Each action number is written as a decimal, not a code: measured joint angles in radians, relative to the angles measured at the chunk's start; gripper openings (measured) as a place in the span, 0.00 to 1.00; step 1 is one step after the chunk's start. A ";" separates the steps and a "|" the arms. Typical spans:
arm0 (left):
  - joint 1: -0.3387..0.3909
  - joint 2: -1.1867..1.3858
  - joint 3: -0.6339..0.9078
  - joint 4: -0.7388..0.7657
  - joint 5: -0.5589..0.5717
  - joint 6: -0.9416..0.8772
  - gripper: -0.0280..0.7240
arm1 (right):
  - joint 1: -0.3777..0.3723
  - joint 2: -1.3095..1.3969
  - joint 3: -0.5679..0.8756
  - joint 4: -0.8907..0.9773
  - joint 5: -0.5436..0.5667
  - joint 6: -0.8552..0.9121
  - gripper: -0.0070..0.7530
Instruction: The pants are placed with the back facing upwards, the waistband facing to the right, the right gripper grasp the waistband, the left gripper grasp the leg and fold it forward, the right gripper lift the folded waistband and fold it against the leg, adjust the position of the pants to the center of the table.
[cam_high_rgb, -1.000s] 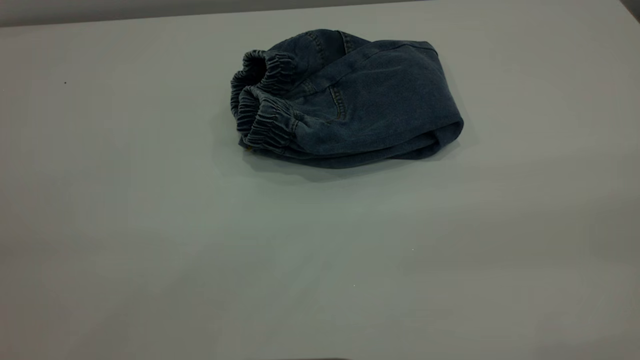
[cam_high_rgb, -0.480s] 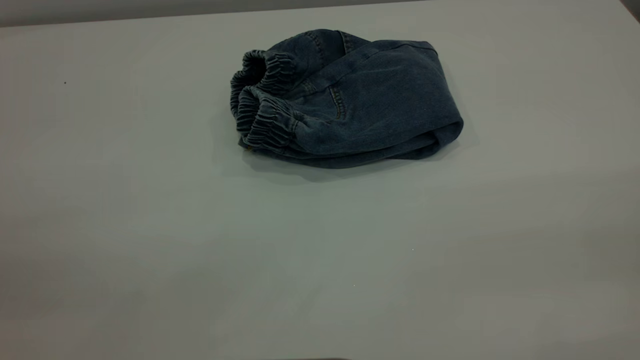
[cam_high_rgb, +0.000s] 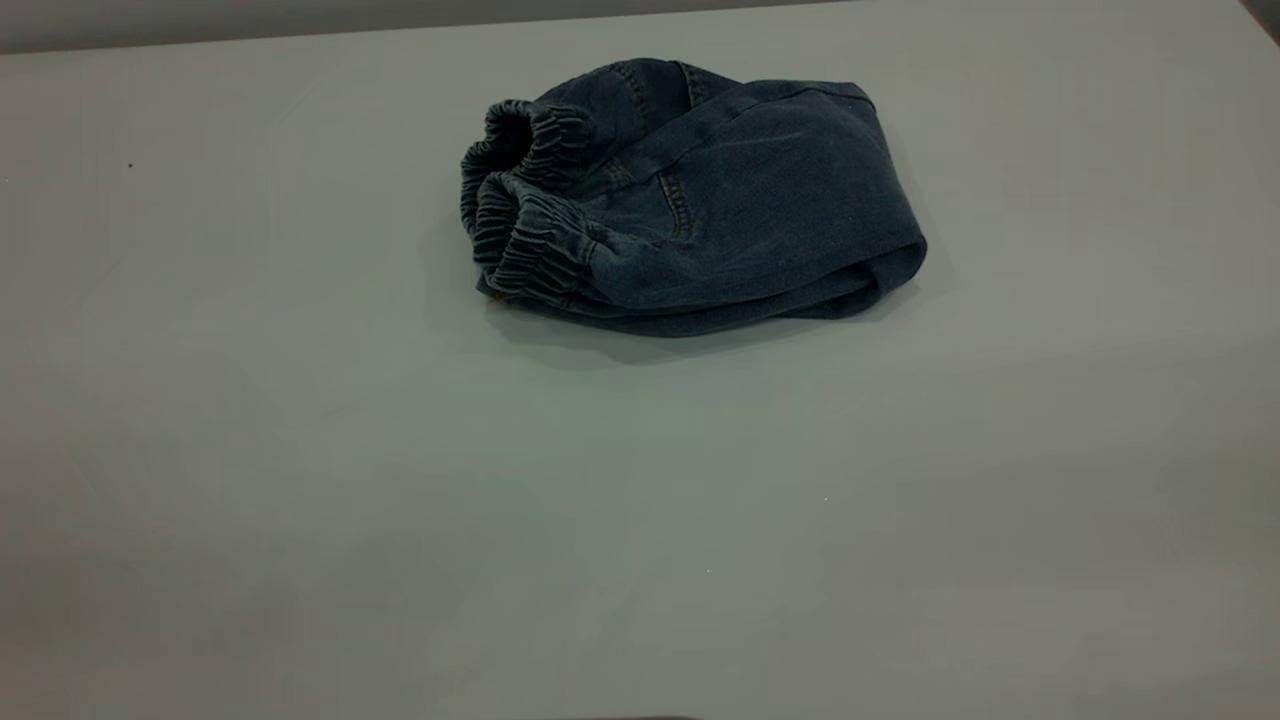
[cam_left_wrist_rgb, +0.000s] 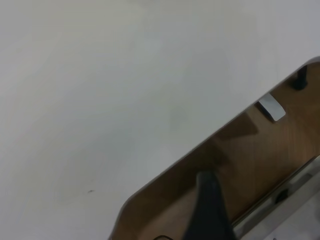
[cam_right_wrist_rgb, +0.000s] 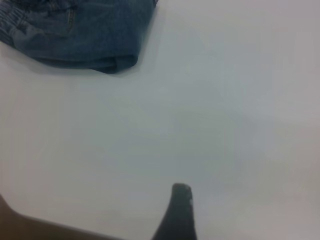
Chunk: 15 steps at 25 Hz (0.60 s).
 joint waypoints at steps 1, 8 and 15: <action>0.000 0.000 0.000 0.000 0.000 0.000 0.70 | 0.000 0.000 0.000 0.000 0.000 0.000 0.78; -0.001 0.000 0.001 -0.002 -0.002 0.000 0.70 | 0.000 0.000 0.000 0.000 0.000 0.000 0.78; 0.104 0.000 0.001 -0.004 -0.003 0.003 0.70 | 0.000 0.000 0.000 0.000 0.000 0.001 0.78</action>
